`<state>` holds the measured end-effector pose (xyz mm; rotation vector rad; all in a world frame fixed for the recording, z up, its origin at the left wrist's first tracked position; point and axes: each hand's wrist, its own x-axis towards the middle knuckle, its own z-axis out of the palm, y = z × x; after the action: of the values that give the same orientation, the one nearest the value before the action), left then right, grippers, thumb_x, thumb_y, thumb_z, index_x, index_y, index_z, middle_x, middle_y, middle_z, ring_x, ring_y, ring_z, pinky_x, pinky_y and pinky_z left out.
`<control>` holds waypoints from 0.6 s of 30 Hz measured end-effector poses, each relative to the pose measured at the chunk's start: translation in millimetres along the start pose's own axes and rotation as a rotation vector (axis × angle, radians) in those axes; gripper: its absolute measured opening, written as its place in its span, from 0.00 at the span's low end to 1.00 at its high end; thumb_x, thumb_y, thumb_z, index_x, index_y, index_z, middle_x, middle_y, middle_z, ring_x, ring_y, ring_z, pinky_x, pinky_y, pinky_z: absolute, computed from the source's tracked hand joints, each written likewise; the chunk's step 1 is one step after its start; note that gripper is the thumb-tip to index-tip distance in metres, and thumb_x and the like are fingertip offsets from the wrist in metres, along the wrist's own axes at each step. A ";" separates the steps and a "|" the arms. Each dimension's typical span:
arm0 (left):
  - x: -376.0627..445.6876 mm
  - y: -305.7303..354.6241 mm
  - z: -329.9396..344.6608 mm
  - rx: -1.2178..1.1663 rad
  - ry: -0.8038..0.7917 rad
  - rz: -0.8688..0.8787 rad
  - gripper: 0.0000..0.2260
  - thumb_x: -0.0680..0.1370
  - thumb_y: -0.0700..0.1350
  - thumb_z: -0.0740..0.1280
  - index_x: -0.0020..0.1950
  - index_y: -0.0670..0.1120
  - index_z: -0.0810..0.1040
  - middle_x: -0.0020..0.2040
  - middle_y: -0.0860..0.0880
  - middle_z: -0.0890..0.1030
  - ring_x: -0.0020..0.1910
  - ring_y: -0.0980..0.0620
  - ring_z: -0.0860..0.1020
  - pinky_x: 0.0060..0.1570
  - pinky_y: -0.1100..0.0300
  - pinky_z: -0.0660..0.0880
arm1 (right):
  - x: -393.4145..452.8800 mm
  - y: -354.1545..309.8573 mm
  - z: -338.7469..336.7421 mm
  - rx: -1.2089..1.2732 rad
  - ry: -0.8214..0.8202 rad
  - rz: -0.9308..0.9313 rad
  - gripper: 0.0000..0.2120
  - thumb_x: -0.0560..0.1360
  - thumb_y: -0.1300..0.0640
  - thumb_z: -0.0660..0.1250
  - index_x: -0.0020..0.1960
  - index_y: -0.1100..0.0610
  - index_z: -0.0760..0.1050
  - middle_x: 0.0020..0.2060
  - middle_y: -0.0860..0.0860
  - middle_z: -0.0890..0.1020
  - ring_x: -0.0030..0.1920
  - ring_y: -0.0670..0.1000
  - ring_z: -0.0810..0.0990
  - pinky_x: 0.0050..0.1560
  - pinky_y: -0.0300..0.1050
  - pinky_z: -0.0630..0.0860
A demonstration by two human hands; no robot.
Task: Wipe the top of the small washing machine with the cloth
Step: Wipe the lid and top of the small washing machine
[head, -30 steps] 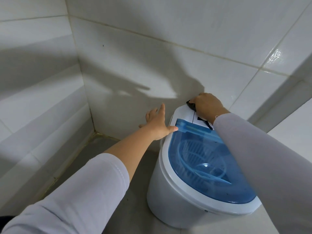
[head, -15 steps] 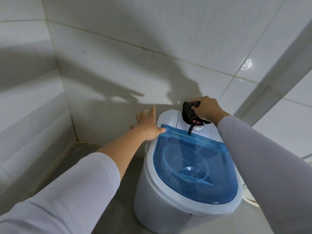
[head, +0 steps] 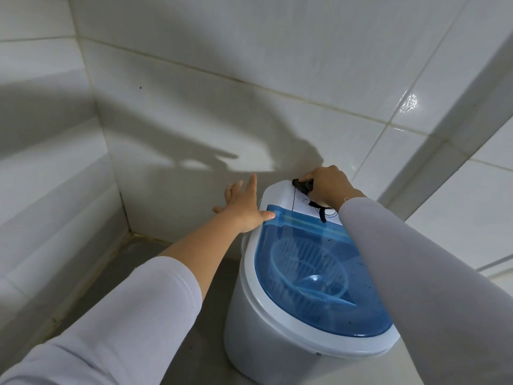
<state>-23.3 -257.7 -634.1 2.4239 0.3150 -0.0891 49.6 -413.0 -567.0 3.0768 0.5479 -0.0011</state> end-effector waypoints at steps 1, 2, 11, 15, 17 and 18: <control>0.0 0.1 0.0 -0.003 0.001 0.000 0.44 0.74 0.57 0.68 0.77 0.54 0.39 0.79 0.47 0.46 0.78 0.43 0.43 0.69 0.30 0.53 | -1.1 -0.4 0.1 -0.012 0.008 -0.014 0.21 0.72 0.65 0.60 0.60 0.49 0.78 0.55 0.57 0.80 0.53 0.59 0.78 0.46 0.44 0.72; -0.4 0.0 -0.1 -0.004 0.003 0.000 0.44 0.74 0.57 0.68 0.77 0.54 0.39 0.79 0.47 0.46 0.78 0.43 0.43 0.69 0.30 0.53 | -2.4 -0.5 0.4 -0.023 0.014 -0.027 0.22 0.73 0.65 0.60 0.61 0.48 0.77 0.56 0.57 0.80 0.53 0.59 0.78 0.46 0.44 0.72; -3.7 0.4 -0.2 -0.001 0.005 0.001 0.43 0.74 0.57 0.68 0.77 0.55 0.39 0.79 0.46 0.46 0.78 0.43 0.43 0.69 0.30 0.52 | -25.1 -8.0 1.3 -0.101 -0.012 -0.193 0.23 0.72 0.66 0.61 0.63 0.48 0.76 0.55 0.53 0.80 0.54 0.55 0.77 0.46 0.40 0.71; -5.5 1.1 0.0 0.008 0.013 -0.009 0.43 0.75 0.57 0.67 0.78 0.54 0.39 0.79 0.46 0.45 0.78 0.43 0.43 0.68 0.30 0.52 | -40.1 -5.6 -1.0 -0.127 -0.026 -0.255 0.23 0.73 0.68 0.60 0.64 0.49 0.76 0.55 0.52 0.80 0.56 0.54 0.76 0.45 0.38 0.67; -6.2 1.5 0.1 0.015 0.023 -0.016 0.44 0.74 0.57 0.68 0.78 0.54 0.39 0.79 0.46 0.46 0.78 0.43 0.43 0.68 0.30 0.52 | -45.4 -4.7 -1.0 -0.157 -0.050 -0.277 0.24 0.73 0.68 0.59 0.63 0.50 0.76 0.55 0.52 0.80 0.57 0.54 0.76 0.44 0.39 0.68; -6.9 1.7 0.3 0.015 0.026 -0.019 0.44 0.74 0.57 0.68 0.78 0.54 0.39 0.79 0.46 0.45 0.78 0.43 0.42 0.67 0.30 0.51 | -46.6 -4.5 -1.1 -0.174 -0.071 -0.282 0.23 0.72 0.68 0.59 0.63 0.50 0.77 0.54 0.52 0.81 0.56 0.54 0.77 0.45 0.39 0.69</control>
<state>-29.5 -260.6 -632.2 2.4388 0.3511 -0.0683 4.3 -424.8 -565.8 2.7942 0.9190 -0.0623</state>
